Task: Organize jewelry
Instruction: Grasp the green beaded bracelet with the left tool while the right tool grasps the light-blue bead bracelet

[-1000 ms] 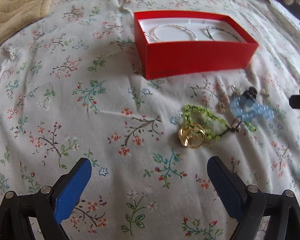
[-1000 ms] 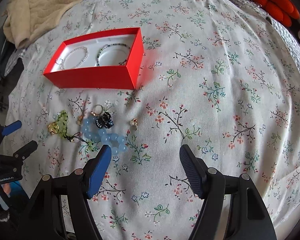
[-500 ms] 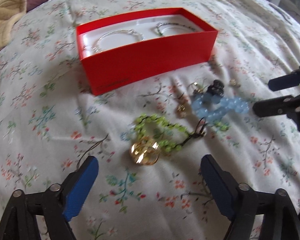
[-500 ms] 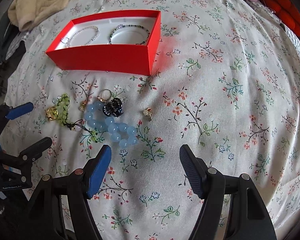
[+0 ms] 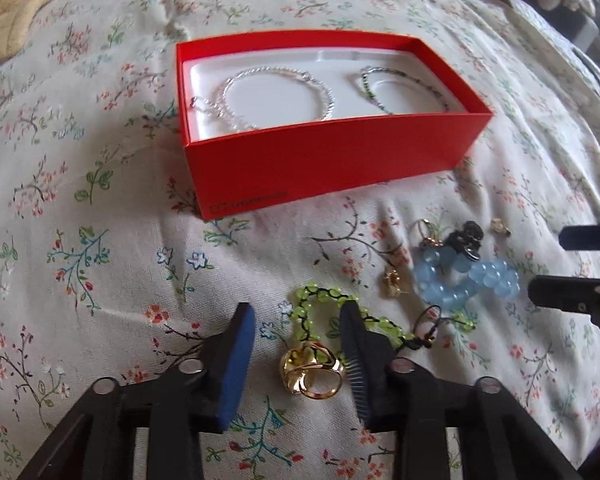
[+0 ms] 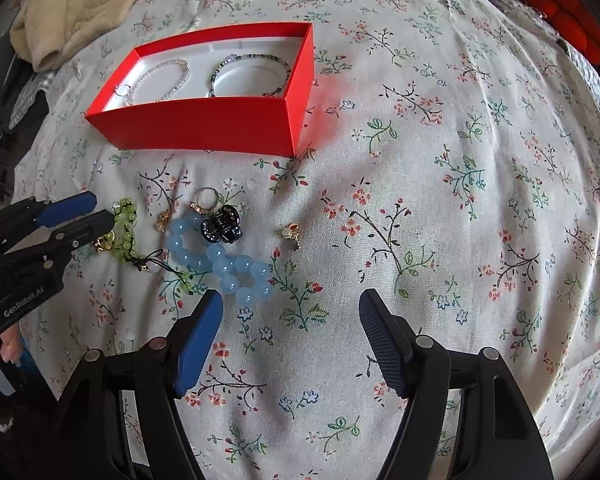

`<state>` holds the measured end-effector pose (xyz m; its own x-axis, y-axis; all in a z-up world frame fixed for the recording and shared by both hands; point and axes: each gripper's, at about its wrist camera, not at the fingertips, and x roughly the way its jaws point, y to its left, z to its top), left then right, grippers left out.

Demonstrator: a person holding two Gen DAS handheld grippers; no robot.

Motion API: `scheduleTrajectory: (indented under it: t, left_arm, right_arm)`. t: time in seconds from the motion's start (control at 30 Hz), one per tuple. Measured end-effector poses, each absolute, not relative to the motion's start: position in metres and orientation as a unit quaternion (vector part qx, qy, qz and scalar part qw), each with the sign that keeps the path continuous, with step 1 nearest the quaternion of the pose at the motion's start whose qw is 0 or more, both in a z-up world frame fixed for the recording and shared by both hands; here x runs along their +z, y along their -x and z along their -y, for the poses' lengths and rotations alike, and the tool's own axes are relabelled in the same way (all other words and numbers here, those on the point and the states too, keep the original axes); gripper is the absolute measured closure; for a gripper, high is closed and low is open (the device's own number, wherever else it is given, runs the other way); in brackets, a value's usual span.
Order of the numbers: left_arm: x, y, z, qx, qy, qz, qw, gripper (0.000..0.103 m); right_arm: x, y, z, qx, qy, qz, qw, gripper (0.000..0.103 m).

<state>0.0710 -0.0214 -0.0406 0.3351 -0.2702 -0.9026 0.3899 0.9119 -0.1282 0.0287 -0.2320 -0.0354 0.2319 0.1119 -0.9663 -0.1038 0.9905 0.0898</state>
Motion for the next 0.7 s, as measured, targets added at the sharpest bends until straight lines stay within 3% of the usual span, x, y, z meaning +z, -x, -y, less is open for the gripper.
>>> scheduleTrajectory:
  t: [0.07, 0.3, 0.43, 0.7]
  left_arm:
    - [-0.047, -0.075, 0.021, -0.2, -0.046, -0.552, 0.808, 0.079]
    - [-0.059, -0.083, 0.034, -0.187, -0.044, -0.576, 0.794, 0.081]
    - [-0.061, -0.086, 0.041, -0.173, -0.047, -0.577, 0.797, 0.099]
    - [-0.044, -0.087, 0.042, -0.172, -0.024, -0.562, 0.809, 0.099]
  right_arm:
    - [-0.036, -0.03, 0.233, 0.068, -0.007, -0.617, 0.784, 0.029]
    - [-0.037, -0.032, 0.23, 0.07, -0.021, -0.617, 0.783, 0.03]
    - [-0.039, -0.034, 0.227, 0.071, -0.026, -0.618, 0.783, 0.03]
    - [-0.034, -0.04, 0.227, 0.077, -0.042, -0.61, 0.788, 0.03]
